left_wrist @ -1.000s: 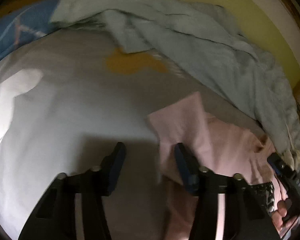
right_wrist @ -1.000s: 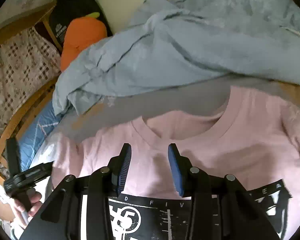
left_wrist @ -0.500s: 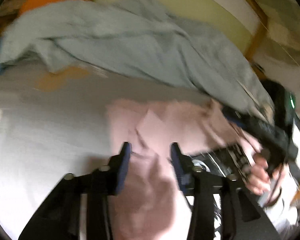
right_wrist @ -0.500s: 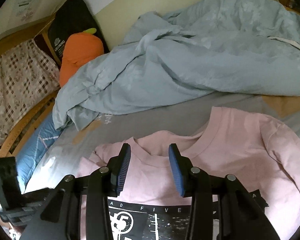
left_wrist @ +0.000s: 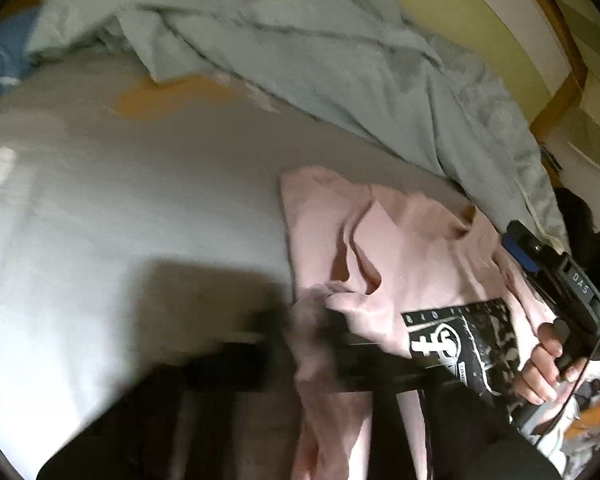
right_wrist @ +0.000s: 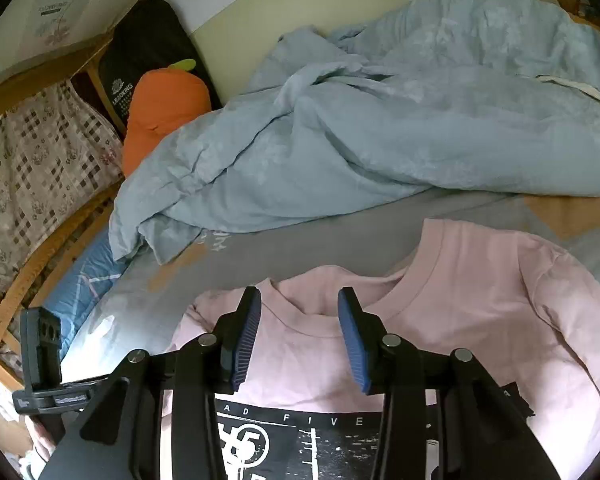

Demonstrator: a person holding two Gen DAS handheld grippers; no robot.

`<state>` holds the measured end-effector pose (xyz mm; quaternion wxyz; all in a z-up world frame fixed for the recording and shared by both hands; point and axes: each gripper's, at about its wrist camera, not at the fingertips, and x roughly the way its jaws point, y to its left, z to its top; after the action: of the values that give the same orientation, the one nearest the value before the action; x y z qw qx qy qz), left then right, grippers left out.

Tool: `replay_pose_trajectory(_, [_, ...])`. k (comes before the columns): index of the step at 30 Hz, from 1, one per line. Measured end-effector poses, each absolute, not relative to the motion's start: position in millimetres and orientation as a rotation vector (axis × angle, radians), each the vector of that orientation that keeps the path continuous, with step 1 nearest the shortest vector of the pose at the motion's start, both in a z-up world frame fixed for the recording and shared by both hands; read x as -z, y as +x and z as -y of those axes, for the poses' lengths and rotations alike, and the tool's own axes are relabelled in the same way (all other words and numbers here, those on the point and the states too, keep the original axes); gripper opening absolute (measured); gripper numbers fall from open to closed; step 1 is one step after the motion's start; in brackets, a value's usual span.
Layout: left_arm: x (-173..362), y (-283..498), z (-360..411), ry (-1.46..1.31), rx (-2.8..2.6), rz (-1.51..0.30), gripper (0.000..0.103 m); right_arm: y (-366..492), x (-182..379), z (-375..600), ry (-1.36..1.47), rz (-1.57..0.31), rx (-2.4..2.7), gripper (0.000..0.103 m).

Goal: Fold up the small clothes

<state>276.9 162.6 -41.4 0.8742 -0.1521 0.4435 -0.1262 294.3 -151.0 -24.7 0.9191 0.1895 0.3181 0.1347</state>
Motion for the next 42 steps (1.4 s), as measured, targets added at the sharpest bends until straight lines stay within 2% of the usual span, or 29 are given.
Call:
replay_pose_trajectory(4, [8.3, 250.9, -175.0, -0.268, 0.167, -0.755, 0.001, 294.7, 24.2, 151.5, 0.381, -0.651, -0.272, 0.041])
replay_pose_trajectory(8, [-10.8, 229.1, -196.7, -0.185, -0.055, -0.680, 0.001, 294.8, 23.0, 151.7, 0.366, -0.644, -0.266, 0.041])
replay_pose_trajectory(12, [3.8, 211.6, -216.7, -0.216, -0.156, -0.739, 0.001, 295.9, 25.8, 150.0, 0.352, -0.666, -0.258, 0.041])
replay_pose_trajectory(17, [51.7, 200.8, -221.1, -0.292, -0.171, -0.862, 0.002, 295.5, 28.6, 146.9, 0.332, -0.683, -0.258, 0.041])
replay_pose_trajectory(20, [62.2, 196.9, -228.4, -0.396, -0.120, -0.842, 0.013, 294.1, 28.5, 146.0, 0.319, -0.683, -0.256, 0.041])
replay_pose_trajectory(22, [58.1, 191.1, -236.1, -0.503, -0.049, -0.803, 0.054, 293.4, 28.4, 145.7, 0.310, -0.680, -0.249, 0.041])
replay_pose_trajectory(23, [57.5, 190.0, -239.4, -0.551, -0.030, -0.783, 0.058, 293.5, 28.3, 145.6, 0.308, -0.679, -0.246, 0.041])
replay_pose_trajectory(29, [60.6, 209.9, -229.8, -0.559, -0.107, -0.815, 0.059, 294.2, 29.0, 149.8, 0.324, -0.682, -0.233, 0.041])
replay_pose_trajectory(30, [60.5, 213.4, -228.9, -0.559, -0.114, -0.808, 0.058, 294.1, 28.8, 150.5, 0.328, -0.683, -0.234, 0.041])
replay_pose_trajectory(31, [60.5, 217.7, -227.5, -0.556, -0.125, -0.800, 0.052, 293.9, 28.5, 152.1, 0.332, -0.682, -0.232, 0.041])
replay_pose_trajectory(32, [58.9, 223.3, -223.4, -0.544, -0.131, -0.786, 0.036, 293.7, 28.0, 153.3, 0.336, -0.679, -0.231, 0.041])
replay_pose_trajectory(33, [57.4, 227.7, -220.5, -0.522, -0.122, -0.777, 0.002, 293.7, 27.4, 153.7, 0.337, -0.678, -0.231, 0.041])
replay_pose_trajectory(39, [13.0, 219.1, -167.9, -0.318, 0.041, -0.575, 0.002, 293.3, 25.1, 156.3, 0.338, -0.669, -0.231, 0.041])
replay_pose_trajectory(42, [7.3, 215.9, -118.7, -0.145, 0.199, -0.646, 0.002, 292.7, 23.5, 157.7, 0.340, -0.662, -0.223, 0.041])
